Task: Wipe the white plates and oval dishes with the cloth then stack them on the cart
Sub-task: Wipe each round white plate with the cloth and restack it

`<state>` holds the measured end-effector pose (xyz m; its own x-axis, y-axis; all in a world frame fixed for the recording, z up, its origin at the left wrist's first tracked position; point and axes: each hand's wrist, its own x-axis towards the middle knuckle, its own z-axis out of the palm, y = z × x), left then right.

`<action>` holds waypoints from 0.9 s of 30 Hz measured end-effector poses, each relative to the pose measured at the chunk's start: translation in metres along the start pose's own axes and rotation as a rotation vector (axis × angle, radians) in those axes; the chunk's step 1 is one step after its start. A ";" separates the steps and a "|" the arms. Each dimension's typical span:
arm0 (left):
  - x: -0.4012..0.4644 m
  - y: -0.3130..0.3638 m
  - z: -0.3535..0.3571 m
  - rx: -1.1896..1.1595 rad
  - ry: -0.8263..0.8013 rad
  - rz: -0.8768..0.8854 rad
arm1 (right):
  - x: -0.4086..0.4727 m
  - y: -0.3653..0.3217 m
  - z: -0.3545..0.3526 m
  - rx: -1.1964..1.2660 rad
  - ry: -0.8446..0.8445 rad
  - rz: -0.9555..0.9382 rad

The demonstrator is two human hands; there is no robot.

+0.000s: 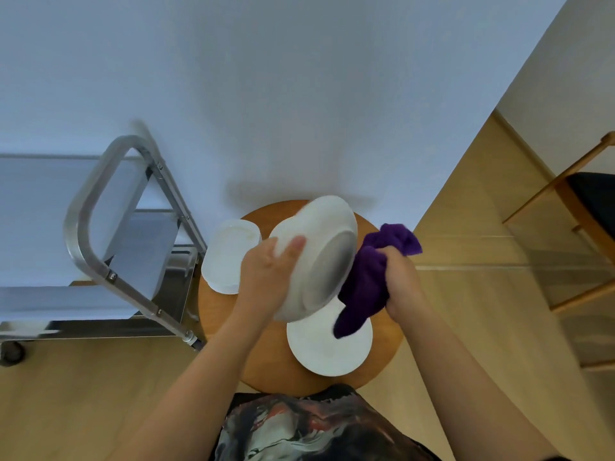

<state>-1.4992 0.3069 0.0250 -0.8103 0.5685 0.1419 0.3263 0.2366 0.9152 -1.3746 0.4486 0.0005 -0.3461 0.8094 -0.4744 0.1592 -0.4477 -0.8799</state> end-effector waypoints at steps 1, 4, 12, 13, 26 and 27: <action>-0.006 0.002 0.004 0.112 -0.038 0.206 | -0.002 -0.003 -0.002 0.146 -0.041 0.093; -0.026 0.006 0.017 0.398 -0.334 0.484 | -0.012 -0.003 -0.009 0.271 -0.185 0.203; -0.046 -0.047 0.035 0.694 -0.616 0.686 | -0.011 0.038 -0.041 0.032 -0.040 0.467; -0.050 -0.055 0.037 0.677 -0.642 0.561 | -0.011 0.047 -0.044 0.002 -0.019 0.478; -0.071 -0.163 0.050 -0.004 -0.435 -1.040 | 0.013 0.138 -0.085 -0.297 0.077 0.577; -0.072 -0.169 0.054 -0.014 -0.431 -1.062 | 0.016 0.144 -0.084 -0.305 0.113 0.569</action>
<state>-1.4695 0.2686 -0.1600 -0.4388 0.3103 -0.8433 -0.4305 0.7512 0.5004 -1.2793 0.4294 -0.1363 -0.0335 0.5201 -0.8535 0.5498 -0.7036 -0.4503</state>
